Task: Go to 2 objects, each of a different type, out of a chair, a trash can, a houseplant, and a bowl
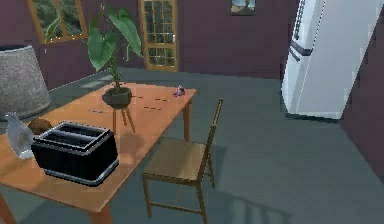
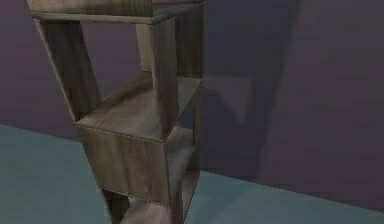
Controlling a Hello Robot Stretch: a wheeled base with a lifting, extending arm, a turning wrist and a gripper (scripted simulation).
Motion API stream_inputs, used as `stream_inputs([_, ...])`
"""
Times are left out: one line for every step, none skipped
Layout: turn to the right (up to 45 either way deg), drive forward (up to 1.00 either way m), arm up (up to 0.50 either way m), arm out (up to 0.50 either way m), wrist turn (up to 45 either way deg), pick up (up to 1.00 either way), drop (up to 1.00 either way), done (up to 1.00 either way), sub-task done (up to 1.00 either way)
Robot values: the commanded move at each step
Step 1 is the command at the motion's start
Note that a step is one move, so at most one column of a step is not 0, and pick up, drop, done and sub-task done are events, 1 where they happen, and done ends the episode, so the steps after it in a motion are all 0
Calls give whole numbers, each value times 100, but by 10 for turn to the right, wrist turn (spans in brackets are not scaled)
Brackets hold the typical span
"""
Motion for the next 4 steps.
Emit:
stream_inputs([0,0,0,0,0,0,0,0,100])
stream_inputs([-210,0,0,0,0,0,0,0,0])
stream_inputs([0,20,0,0,0,0,0,0,0])
stream_inputs([0,0,0,0,0,0,0,100,0])
